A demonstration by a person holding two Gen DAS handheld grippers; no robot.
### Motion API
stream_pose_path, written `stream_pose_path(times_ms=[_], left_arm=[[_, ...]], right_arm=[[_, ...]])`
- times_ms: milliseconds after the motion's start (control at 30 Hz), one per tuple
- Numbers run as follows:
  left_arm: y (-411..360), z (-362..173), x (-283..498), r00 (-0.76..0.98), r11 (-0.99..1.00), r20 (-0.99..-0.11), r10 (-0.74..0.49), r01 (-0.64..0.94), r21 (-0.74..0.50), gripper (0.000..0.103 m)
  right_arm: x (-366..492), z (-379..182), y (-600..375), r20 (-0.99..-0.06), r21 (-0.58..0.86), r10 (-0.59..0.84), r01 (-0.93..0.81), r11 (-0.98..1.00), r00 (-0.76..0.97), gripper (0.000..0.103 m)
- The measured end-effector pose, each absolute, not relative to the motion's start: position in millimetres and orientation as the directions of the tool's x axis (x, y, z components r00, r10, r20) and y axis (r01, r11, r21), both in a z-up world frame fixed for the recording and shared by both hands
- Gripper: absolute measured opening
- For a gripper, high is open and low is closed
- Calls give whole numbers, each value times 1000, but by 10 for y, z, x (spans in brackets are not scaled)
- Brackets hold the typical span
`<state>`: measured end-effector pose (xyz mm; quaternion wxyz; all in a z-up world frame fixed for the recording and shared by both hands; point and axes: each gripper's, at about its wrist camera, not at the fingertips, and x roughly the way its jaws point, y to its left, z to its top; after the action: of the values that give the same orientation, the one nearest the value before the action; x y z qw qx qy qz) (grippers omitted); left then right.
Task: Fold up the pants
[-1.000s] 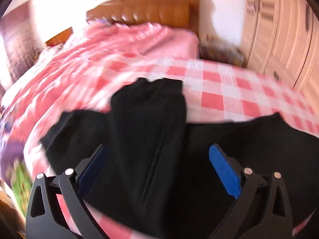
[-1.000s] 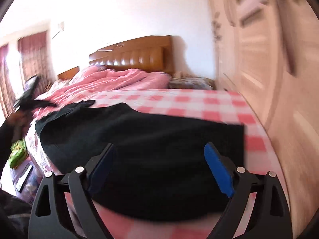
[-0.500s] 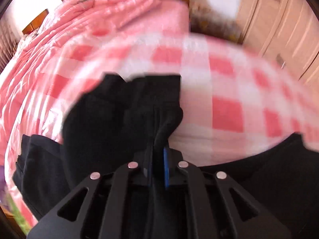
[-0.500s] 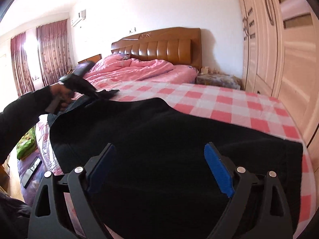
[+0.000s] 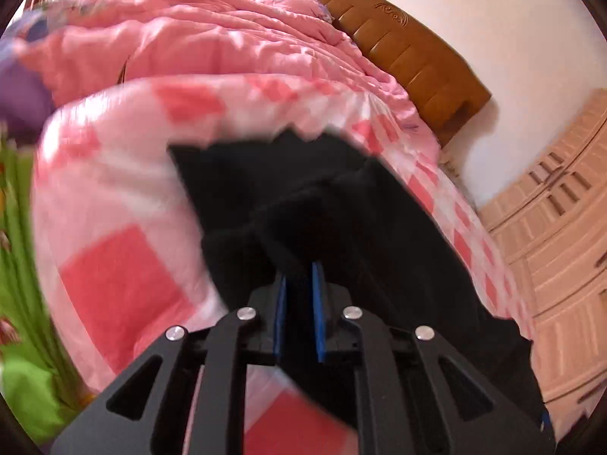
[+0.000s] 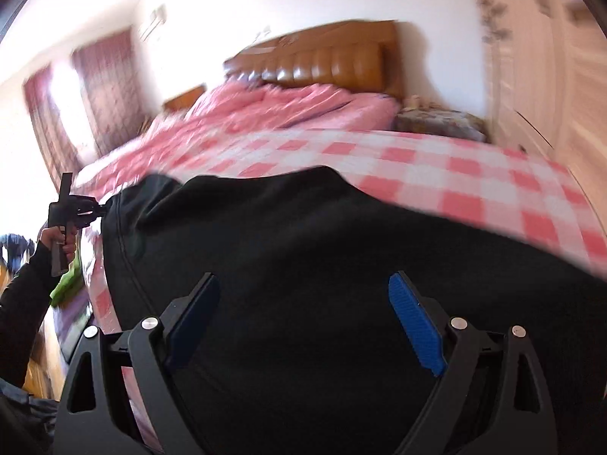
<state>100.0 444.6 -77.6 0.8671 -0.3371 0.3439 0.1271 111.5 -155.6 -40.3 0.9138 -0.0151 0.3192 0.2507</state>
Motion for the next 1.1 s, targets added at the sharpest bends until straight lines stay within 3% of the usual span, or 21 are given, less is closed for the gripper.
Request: stream_pose_path(times_ms=[67, 133, 300, 367, 400, 433, 467, 500, 700, 767, 833, 1000, 1100], left_arm=[[4493, -785, 936, 772, 719, -634, -43, -416, -557, 29], [4528, -756, 955, 812, 681, -576, -91, -371, -631, 60], [4578, -745, 1250, 812, 639, -572, -116, -380, -669, 75], [4544, -740, 1274, 811, 622, -574, -112, -393, -677, 73], [4551, -734, 1305, 811, 618, -575, -108, -398, -678, 63], [4562, -726, 1323, 812, 619, -576, -96, -405, -673, 35], [4563, -729, 1328, 805, 623, -586, -93, -412, -665, 19], [4567, -745, 1337, 805, 622, -586, -97, -410, -667, 11], [4460, -666, 1227, 829, 669, -557, -42, -391, -632, 9], [4471, -660, 1246, 830, 683, -557, -39, -384, -621, 9], [4450, -633, 1212, 835, 689, -550, -30, -381, -617, 9], [4361, -402, 1030, 892, 716, -453, -2, -315, -624, 9], [4312, -355, 1009, 887, 744, -458, 55, -342, -575, 9]], right_arm=[[1367, -255, -1250, -598, 100, 499, -559, 823, 627, 88], [1637, -159, -931, -608, 76, 545, -642, 763, 577, 88], [2360, -195, 6, -687, 77, 635, -833, 547, 354, 88], [2629, -267, 329, -718, 129, 648, -866, 483, 254, 88], [2714, -290, 456, -730, 143, 644, -870, 472, 230, 88], [2823, -333, 631, -745, 161, 637, -873, 460, 198, 86], [2887, -366, 721, -753, 179, 635, -875, 450, 172, 82], [2949, -404, 846, -761, 195, 631, -874, 446, 152, 74], [3121, -757, 1254, -846, 216, 529, -865, 453, 65, 58], [3119, -797, 1270, -842, 218, 535, -869, 445, 63, 39], [3109, -758, 1250, -827, 236, 559, -871, 432, 53, 13], [2942, -423, 1137, -756, 162, 632, -885, 436, 172, 9], [2920, -284, 1102, -710, 112, 654, -877, 468, 259, 9]])
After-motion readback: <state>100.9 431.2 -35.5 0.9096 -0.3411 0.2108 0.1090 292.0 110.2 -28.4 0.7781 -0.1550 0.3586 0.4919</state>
